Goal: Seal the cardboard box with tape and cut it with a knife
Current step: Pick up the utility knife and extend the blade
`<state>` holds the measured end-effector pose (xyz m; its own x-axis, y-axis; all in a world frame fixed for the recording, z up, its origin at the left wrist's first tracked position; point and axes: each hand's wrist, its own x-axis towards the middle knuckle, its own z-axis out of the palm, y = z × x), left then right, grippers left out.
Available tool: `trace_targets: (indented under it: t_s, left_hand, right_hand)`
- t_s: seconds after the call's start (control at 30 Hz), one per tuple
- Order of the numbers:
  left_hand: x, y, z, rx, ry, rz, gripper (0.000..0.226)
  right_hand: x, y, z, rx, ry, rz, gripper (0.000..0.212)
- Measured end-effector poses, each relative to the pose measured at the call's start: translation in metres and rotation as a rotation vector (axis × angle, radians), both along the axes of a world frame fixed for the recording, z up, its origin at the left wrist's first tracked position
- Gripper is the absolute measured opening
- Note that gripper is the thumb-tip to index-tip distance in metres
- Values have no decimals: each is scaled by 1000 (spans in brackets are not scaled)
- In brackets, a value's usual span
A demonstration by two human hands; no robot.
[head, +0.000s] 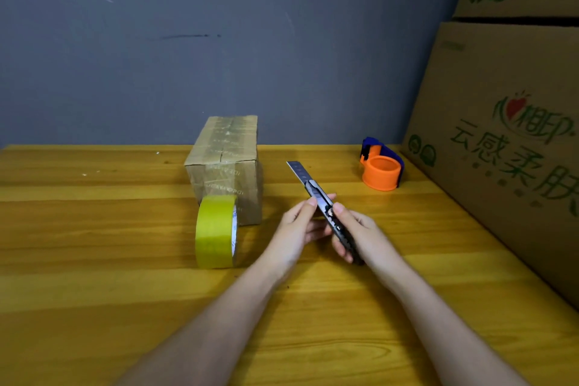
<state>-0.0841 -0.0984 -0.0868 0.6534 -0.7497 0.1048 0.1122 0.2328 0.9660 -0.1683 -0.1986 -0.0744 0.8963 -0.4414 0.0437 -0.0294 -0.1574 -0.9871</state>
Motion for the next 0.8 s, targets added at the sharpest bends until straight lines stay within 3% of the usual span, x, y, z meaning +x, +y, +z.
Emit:
trace_targets:
  t_s: [0.13, 0.27, 0.4, 0.53, 0.6, 0.7, 0.8]
  left_hand:
    - [-6, 1, 8, 42, -40, 19, 33]
    - [-11, 7, 24, 220, -176, 16, 32]
    - [-14, 35, 47, 479, -527, 13, 51]
    - [-18, 88, 79, 355, -662, 10, 21]
    - [-13, 114, 87, 294, -727, 106, 19]
    - [14, 145, 87, 287, -936, 412, 16]
    - [44, 159, 78, 417, -889, 518, 31]
  right_hand:
    - [-4, -3, 0, 12, -28, 108, 19]
    - [-6, 3, 4, 80, -66, 131, 16]
    - [-2, 10, 8, 27, -131, 32, 18]
    - [2, 15, 10, 2, -127, -8, 19]
    - [3, 19, 14, 44, -146, 16, 18]
    - [2, 29, 24, 51, -133, 48, 18]
    - [5, 42, 36, -12, -119, 56, 16]
